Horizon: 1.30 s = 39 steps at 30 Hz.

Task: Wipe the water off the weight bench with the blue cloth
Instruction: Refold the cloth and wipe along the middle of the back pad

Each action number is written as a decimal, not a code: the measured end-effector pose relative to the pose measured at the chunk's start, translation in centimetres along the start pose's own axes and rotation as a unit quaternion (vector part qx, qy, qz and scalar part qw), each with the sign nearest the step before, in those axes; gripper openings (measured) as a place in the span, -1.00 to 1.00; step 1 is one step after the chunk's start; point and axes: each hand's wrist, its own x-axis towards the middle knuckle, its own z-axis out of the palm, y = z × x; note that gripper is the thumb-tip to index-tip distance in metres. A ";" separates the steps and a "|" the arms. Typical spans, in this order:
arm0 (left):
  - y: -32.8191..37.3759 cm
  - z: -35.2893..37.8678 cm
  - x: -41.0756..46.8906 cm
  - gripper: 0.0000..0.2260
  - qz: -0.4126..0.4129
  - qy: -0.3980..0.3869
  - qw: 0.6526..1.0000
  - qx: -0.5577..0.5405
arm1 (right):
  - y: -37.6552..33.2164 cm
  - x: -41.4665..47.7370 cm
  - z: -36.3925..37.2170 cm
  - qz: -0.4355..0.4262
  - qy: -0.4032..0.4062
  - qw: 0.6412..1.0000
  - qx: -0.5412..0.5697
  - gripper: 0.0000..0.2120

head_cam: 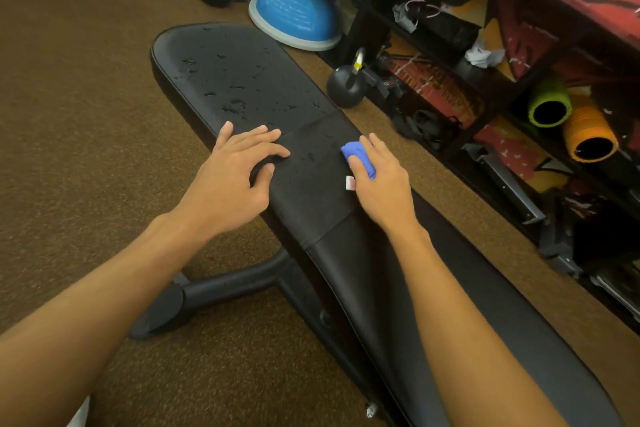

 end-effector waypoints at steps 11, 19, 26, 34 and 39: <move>0.0 0.6 0.2 -0.68 -0.001 0.026 1.000 -0.002 | 0.7 -1.5 0.7 -0.049 -0.005 0.998 -0.025 -0.47; 0.3 0.5 0.2 -0.68 -0.002 0.034 0.999 -0.013 | 1.9 6.5 -2.0 0.089 -0.073 0.992 0.053 -0.65; 0.2 0.5 0.1 -0.67 0.005 0.027 1.000 -0.010 | 6.1 4.5 -4.2 0.111 -0.095 0.986 0.081 -0.76; 0.3 0.2 0.4 -0.66 -0.003 0.019 0.999 -0.026 | 1.7 13.0 0.4 0.097 -0.113 0.988 0.038 -0.49; 0.2 0.0 0.5 -0.65 0.002 0.014 1.000 -0.024 | 2.8 11.1 -0.3 0.058 -0.095 0.990 0.091 -0.64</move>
